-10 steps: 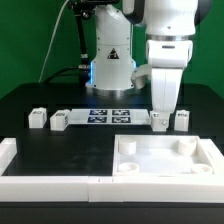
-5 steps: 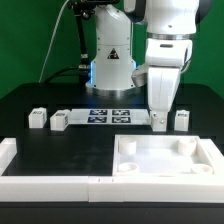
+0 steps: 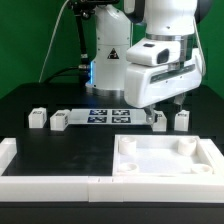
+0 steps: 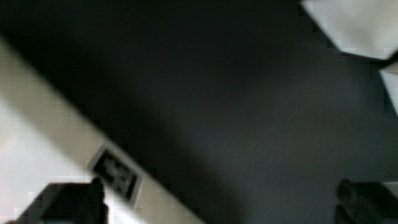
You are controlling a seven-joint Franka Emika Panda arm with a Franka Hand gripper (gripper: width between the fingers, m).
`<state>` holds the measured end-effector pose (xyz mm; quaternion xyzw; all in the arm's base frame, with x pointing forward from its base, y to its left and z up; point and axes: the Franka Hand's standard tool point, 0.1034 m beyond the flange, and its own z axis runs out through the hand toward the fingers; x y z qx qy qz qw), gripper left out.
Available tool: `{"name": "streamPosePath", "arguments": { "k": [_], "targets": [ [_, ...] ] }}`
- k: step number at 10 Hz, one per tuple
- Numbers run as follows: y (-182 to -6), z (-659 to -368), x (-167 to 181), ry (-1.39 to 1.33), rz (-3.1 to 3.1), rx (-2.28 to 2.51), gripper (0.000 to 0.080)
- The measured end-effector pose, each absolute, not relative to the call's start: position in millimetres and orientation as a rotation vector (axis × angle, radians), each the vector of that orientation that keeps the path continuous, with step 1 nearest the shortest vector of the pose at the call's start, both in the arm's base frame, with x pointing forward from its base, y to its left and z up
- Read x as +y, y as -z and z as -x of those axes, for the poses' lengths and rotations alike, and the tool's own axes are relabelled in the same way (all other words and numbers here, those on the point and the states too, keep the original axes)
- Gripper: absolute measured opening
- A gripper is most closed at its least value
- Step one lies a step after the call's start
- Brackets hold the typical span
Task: Assemble one leg
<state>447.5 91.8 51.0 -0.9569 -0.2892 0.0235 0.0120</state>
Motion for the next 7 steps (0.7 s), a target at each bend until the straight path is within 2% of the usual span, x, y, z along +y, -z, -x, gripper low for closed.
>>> {"name": "streamPosePath", "arguments": {
  "k": [4, 7],
  "targets": [
    [-46.2, -419.5, 108.6, -0.135, 3.095, -0.103, 0.0649],
    [-45.6, -416.4, 115.6, -0.157, 3.072, 0.283, 0.0649]
  ]
}}
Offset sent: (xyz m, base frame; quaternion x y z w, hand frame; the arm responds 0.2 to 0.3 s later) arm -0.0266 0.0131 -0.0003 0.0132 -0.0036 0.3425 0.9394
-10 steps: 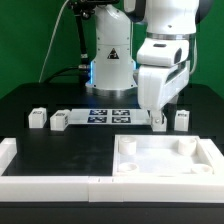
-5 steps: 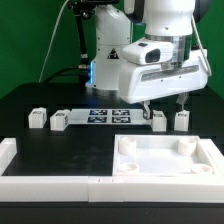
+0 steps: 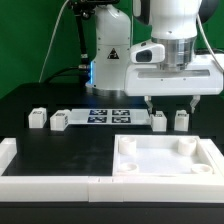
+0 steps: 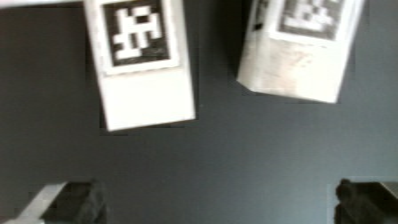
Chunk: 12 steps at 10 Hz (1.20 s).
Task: Assemble one leg
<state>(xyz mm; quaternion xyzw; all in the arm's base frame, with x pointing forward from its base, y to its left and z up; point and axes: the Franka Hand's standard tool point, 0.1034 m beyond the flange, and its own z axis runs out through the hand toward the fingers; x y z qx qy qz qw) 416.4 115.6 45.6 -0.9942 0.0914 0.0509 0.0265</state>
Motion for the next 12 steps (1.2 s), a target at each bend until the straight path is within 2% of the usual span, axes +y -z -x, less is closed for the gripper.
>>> {"name": "streamPosePath", "arguments": {
  "k": [3, 5, 8, 9, 12],
  "targets": [
    [-40.5, -408.5, 127.4, -0.164, 3.024, 0.577, 0.0649],
    [-35.0, -392.2, 143.4, -0.171, 3.038, 0.519, 0.0649],
    [-33.1, -384.9, 143.3, -0.206, 3.053, 0.387, 0.0649],
    [-32.6, -383.1, 142.1, -0.251, 3.055, 0.367, 0.0649],
    [-33.7, -381.8, 135.3, -0.616, 3.005, 0.351, 0.0649]
  ]
}}
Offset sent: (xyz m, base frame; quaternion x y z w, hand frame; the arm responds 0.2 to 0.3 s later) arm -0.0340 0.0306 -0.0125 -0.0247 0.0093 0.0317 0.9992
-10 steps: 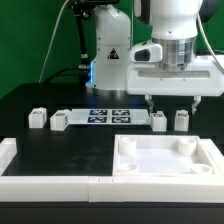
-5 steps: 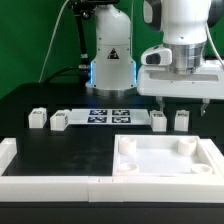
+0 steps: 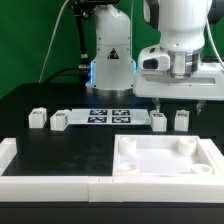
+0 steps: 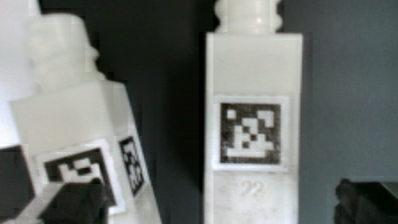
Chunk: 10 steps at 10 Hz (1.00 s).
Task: Assemble one leg
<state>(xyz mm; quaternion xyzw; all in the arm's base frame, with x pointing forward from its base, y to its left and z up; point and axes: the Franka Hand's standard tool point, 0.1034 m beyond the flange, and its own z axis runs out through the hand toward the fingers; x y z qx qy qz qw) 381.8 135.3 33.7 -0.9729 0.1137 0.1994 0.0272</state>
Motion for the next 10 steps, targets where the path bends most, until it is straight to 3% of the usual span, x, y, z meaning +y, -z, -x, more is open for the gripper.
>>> {"name": "streamPosePath", "arguments": {
  "k": [6, 10],
  "targets": [
    [-41.4, -376.7, 145.7, -1.337, 2.684, 0.318, 0.0649],
    [-29.8, -374.3, 160.6, -1.366, 2.681, 0.295, 0.0649]
  ]
}}
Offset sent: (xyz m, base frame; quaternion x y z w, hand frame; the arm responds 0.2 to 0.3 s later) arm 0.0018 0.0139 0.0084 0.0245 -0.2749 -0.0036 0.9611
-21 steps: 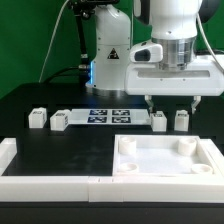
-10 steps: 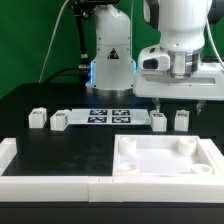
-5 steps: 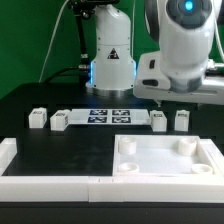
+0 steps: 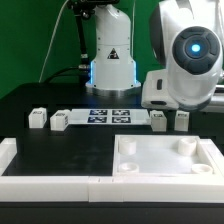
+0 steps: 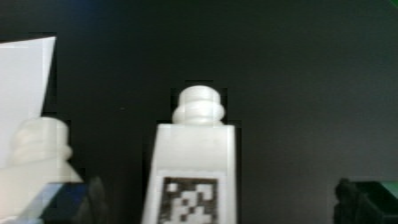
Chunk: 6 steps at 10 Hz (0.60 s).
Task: Assemble one leg
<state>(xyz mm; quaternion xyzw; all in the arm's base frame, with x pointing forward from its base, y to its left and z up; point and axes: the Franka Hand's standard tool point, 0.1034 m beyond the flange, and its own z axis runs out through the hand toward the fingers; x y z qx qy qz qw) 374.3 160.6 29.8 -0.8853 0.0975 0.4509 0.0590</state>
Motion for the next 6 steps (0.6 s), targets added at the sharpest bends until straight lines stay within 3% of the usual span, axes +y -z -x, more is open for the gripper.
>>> {"name": "streamPosePath", "arguments": {
  "k": [6],
  "targets": [
    [-11.7, -368.5, 164.0, -1.364, 2.687, 0.291, 0.0649]
  ]
}}
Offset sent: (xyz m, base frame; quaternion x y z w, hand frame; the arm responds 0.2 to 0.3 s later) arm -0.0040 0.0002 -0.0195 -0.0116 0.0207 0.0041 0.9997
